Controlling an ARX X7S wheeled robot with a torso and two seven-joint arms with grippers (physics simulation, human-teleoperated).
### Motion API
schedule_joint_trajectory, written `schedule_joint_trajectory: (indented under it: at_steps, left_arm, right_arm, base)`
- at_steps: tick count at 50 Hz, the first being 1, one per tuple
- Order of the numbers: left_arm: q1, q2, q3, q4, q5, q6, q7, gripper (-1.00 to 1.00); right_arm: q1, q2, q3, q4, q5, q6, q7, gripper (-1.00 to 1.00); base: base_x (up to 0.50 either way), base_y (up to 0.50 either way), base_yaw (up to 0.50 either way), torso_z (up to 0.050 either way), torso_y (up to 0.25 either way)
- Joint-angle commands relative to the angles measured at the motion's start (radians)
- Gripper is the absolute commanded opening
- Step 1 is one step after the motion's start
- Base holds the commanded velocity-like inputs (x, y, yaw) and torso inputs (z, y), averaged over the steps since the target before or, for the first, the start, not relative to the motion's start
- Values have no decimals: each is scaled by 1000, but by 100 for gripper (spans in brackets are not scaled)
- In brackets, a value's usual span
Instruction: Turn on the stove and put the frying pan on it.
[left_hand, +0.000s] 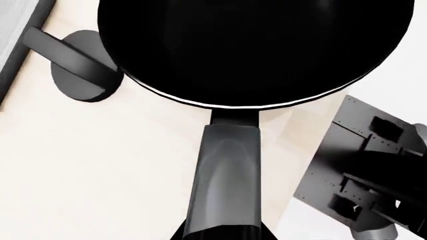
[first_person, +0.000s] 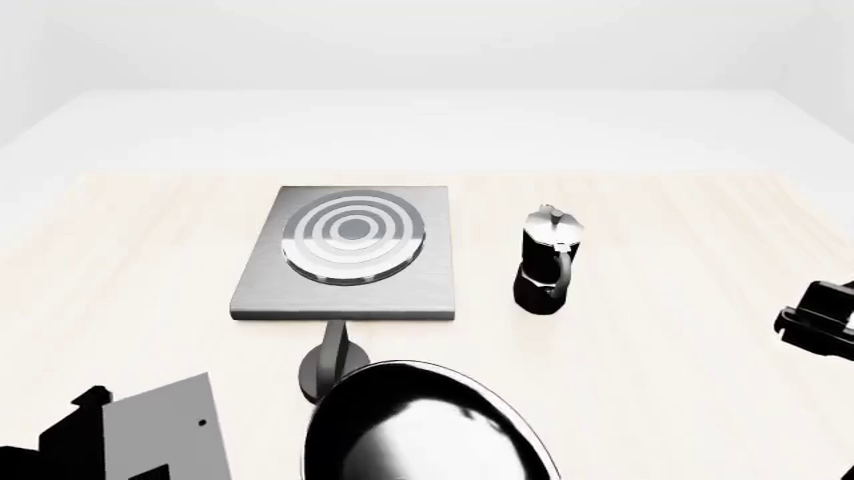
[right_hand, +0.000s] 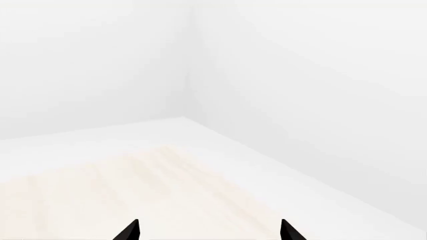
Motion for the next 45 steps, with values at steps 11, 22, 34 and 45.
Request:
schedule_joint_trajectory:
  at_steps: [11, 22, 34, 45]
  left_arm:
    - [-218, 60, 62, -334, -52, 98, -99, -100]
    - [-300, 116, 45, -485, -53, 116, -91, -100]
    - [-396, 178, 101, -685, -138, 199, -246, -100]
    - [-355, 279, 97, -813, -10, 281, -206, -100]
  right_arm:
    - [4, 3, -3, 3, 5, 2, 4, 100]
    - [-6, 0, 3, 9, 7, -12, 4, 100]
    - [-10, -1, 1, 16, 7, -19, 8, 100]
    - [-12, -1, 3, 20, 10, -25, 9, 100]
  base:
    - [1, 0, 0, 0, 1]
    - [0, 0, 0, 0, 1]
    - [0, 0, 0, 0, 2]
    - [0, 0, 0, 0, 2]
